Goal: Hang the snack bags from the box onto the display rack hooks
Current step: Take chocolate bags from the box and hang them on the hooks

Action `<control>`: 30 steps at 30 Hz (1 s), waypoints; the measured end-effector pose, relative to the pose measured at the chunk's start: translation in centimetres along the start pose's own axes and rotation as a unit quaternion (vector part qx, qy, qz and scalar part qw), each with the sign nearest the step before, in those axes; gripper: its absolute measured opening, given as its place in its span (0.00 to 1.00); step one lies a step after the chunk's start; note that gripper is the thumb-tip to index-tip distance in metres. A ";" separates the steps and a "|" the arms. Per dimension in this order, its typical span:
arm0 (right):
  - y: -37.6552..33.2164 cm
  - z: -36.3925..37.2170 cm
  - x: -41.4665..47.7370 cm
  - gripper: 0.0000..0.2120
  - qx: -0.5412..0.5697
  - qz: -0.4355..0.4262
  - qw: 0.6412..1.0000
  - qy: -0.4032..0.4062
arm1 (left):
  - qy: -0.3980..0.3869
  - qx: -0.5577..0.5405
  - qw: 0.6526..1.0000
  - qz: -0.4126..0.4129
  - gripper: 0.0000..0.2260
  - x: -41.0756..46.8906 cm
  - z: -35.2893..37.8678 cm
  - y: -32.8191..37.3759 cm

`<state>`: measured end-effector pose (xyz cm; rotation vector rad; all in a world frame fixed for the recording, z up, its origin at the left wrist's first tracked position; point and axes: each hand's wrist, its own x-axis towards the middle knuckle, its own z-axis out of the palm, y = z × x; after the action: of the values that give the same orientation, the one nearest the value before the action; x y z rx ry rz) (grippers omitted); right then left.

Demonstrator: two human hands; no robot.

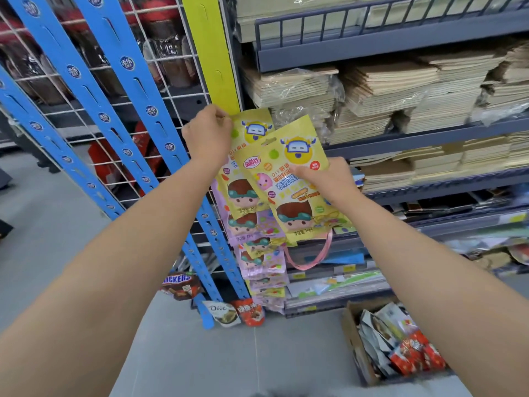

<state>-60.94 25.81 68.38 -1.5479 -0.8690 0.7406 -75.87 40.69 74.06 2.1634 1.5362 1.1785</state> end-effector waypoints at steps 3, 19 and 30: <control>0.1 0.5 0.3 0.04 -0.011 -0.008 1.000 -0.005 | -0.010 0.011 0.999 -0.033 0.07 0.4 -0.3 0.6; 0.3 3.5 1.1 0.06 -0.064 0.016 0.998 -0.007 | -0.080 0.065 0.993 -0.056 0.13 1.2 -1.2 0.8; 0.4 2.4 1.0 0.09 -0.090 0.037 0.994 0.047 | -0.033 0.200 0.965 0.169 0.13 0.1 -0.9 -2.5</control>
<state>-62.43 27.91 67.66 -1.7697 -0.8305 0.6502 -78.24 41.66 73.18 2.7881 1.5243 0.9264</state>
